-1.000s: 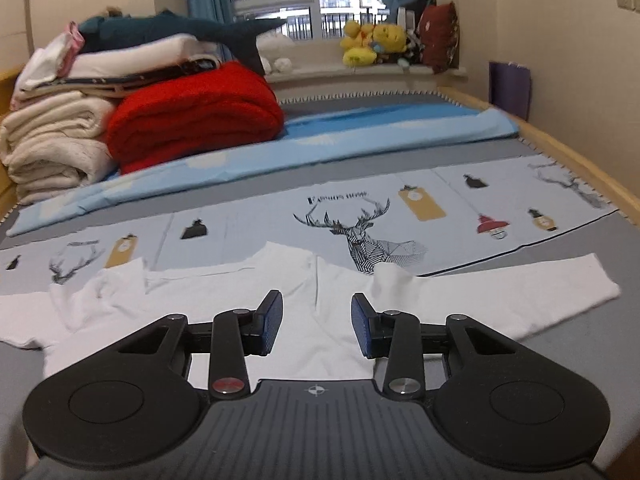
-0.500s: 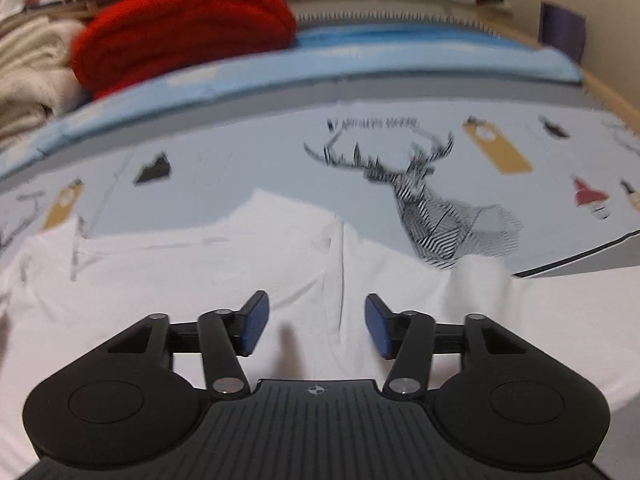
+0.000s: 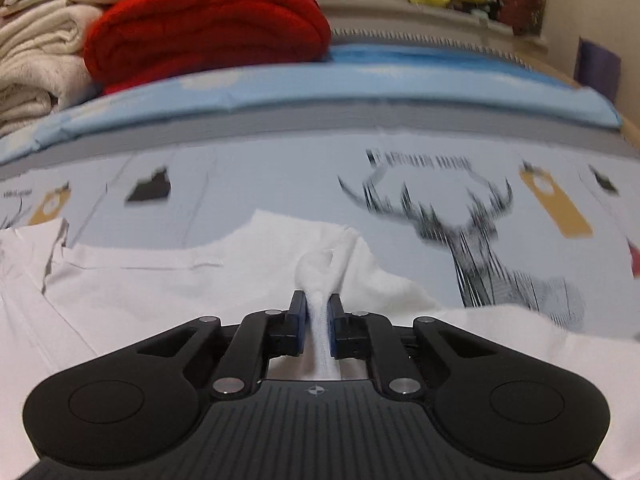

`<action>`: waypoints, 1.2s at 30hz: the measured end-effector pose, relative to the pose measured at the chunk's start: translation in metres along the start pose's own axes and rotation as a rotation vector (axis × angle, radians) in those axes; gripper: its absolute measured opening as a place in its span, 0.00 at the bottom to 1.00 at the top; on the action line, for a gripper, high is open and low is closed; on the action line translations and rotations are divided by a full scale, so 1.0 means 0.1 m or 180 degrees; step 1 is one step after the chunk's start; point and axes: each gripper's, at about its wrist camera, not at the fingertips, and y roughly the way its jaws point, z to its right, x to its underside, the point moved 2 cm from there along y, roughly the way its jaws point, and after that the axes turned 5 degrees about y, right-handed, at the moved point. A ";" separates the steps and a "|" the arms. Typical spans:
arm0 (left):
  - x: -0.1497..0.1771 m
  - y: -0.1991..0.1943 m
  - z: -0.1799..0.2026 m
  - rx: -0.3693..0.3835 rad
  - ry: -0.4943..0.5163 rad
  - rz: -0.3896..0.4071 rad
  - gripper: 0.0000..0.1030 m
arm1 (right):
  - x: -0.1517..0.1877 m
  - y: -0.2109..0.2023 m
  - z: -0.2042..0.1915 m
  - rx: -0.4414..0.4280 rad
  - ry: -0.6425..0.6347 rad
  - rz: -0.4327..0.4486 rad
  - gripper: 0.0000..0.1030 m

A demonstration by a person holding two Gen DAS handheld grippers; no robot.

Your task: Fold small clothes

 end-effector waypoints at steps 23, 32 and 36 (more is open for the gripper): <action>0.67 -2.20 0.17 0.0481 -0.0068 -0.0606 0.25 | 0.27 -1.94 0.35 -0.0257 0.0335 -0.0387 0.42; 1.85 -2.70 0.09 0.0528 -0.0416 -0.1301 0.25 | 1.37 -2.64 0.56 -0.0204 0.0483 -0.0979 0.42; 1.97 -2.66 0.07 0.0338 -0.0239 -0.1477 0.28 | 1.67 -2.59 0.62 -0.0077 0.0656 -0.1241 0.42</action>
